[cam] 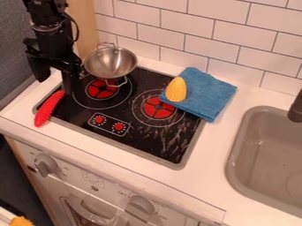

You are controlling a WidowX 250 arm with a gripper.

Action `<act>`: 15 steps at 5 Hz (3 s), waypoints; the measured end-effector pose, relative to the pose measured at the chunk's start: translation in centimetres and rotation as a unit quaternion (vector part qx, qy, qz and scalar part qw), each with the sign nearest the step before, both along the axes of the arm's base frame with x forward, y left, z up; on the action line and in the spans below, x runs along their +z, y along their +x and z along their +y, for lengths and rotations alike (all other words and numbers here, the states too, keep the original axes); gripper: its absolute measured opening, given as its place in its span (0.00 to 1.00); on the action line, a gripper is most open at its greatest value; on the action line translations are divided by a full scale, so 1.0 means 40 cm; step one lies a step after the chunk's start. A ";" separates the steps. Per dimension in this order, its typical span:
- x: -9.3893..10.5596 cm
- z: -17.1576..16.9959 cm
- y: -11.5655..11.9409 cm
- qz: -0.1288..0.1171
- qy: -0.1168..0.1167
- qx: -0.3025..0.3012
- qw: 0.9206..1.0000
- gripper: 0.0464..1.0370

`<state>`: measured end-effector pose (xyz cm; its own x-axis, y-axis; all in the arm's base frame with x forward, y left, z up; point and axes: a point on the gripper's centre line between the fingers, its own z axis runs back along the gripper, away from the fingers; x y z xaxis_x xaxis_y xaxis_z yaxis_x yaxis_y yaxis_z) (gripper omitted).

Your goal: Moved a silver pan to the bottom right of the right burner

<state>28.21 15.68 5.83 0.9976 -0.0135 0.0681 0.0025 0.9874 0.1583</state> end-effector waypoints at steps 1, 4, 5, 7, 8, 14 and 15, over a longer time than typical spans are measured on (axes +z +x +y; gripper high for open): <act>-0.023 -0.004 -0.005 0.012 -0.009 0.002 1.000 0.96; 0.061 -0.123 0.131 -0.055 -0.060 -0.029 0.996 0.96; 0.074 -0.151 0.224 -0.073 -0.076 -0.014 0.994 0.96; -0.034 -0.191 0.299 -0.032 -0.061 -0.016 0.997 0.96; -0.082 -0.180 0.287 -0.007 -0.051 -0.018 0.999 0.91; 0.071 -0.251 0.174 -0.030 -0.061 -0.082 0.994 0.02; 0.062 -0.312 0.048 -0.016 -0.056 -0.122 0.991 0.02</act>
<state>30.12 3.20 8.30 0.9630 -0.2437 0.1151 0.2393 0.9696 0.0508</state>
